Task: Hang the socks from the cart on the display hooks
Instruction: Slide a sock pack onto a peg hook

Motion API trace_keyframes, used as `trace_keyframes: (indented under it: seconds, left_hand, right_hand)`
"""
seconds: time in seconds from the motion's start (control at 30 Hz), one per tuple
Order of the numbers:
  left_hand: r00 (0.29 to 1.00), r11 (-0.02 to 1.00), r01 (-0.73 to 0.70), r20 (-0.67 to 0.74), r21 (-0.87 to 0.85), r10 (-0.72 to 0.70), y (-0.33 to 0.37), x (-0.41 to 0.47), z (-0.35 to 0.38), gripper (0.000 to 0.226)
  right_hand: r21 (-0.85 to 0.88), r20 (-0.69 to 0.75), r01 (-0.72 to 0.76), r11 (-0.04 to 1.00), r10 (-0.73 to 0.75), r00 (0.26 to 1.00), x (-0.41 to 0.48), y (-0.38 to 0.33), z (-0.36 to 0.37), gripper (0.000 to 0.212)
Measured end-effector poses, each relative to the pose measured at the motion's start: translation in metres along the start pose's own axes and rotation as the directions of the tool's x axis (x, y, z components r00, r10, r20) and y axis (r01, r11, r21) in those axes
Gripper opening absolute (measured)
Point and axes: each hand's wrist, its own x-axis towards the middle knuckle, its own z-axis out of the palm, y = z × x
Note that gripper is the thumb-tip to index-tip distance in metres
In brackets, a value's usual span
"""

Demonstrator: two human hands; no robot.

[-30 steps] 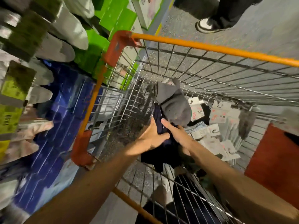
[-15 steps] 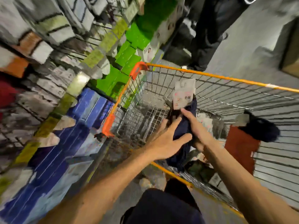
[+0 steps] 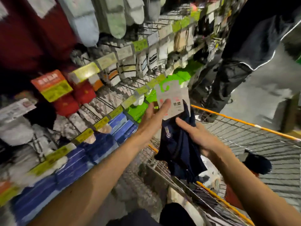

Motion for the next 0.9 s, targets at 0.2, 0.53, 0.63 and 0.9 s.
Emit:
trace_keyframes:
  seconds: [0.2, 0.53, 0.63, 0.9]
  left_hand:
    - [0.955, 0.977, -0.159, -0.274, -0.142, 0.115, 0.024, -0.048, -0.039, 0.013]
    - [0.714, 0.899, -0.433, -0.633, -0.063, 0.300, 0.137, -0.128, -0.149, 0.019]
    - [0.652, 0.887, -0.461, -0.685, -0.017, 0.325, 0.165, -0.155, -0.161, 0.028]
    - [0.620, 0.849, -0.519, -0.640, 0.099, 0.454, 0.227, -0.197, -0.155, 0.028]
  right_hand:
    - [-0.232, 0.195, 0.186, 0.955, -0.141, 0.971, -0.015, -0.008, 0.069, 0.033]
    - [-0.156, 0.536, 0.387, 0.909, -0.251, 0.806, -0.034, -0.107, 0.207, 0.034]
    - [-0.127, 0.575, 0.416, 0.900, -0.275, 0.771, -0.047, -0.133, 0.228, 0.040]
    - [-0.099, 0.668, 0.578, 0.810, -0.377, 0.642, -0.078, -0.196, 0.236, 0.026]
